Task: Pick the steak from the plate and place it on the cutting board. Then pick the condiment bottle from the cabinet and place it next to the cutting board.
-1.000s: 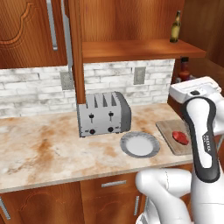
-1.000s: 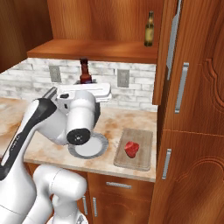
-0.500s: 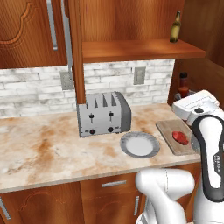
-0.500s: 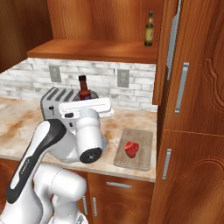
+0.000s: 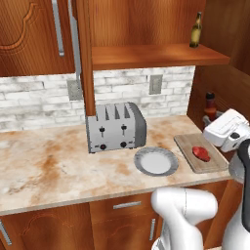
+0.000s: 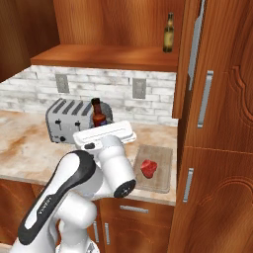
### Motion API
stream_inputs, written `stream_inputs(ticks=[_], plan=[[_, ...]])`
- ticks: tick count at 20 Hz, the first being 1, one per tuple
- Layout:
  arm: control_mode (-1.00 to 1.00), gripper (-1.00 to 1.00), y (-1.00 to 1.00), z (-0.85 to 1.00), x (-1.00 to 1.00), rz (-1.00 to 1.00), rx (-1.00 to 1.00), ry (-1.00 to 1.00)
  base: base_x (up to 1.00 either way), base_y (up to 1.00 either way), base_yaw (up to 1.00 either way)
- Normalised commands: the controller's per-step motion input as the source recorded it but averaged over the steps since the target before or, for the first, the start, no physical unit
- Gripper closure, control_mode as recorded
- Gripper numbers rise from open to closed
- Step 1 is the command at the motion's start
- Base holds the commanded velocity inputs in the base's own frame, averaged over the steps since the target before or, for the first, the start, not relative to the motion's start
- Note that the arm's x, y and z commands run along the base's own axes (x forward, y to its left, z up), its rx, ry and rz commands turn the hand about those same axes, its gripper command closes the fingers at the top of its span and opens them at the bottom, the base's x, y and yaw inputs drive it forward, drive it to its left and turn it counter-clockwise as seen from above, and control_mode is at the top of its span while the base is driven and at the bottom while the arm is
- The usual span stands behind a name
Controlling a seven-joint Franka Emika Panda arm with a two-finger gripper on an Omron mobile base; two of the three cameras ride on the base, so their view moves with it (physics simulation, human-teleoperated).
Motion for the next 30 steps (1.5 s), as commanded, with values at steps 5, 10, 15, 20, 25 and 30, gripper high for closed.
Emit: stream_inputs(ticks=[5, 10, 15, 20, 25, 30], plan=[[-1.00, 1.00, 0.16, -0.32, -0.28, 0.08, 0.00, -0.08, 0.00, 0.00, 0.00], [-1.00, 1.00, 0.20, -0.35, -0.26, 0.07, 0.00, -0.11, 0.00, 0.00, 0.00], [-1.00, 1.00, 0.18, -0.29, -0.23, 0.07, 0.00, -0.10, 0.00, 0.00, 0.00], [-1.00, 1.00, 0.07, -0.27, -0.16, 0.08, 0.08, -0.04, 0.00, 0.00, 0.00], [-1.00, 1.00, 0.09, -0.36, -0.18, 0.09, 0.13, 0.00, 0.00, 0.00, 0.00], [-1.00, 1.00, 0.05, -0.35, -0.20, 0.09, 0.12, -0.01, 0.00, 0.00, 0.00]])
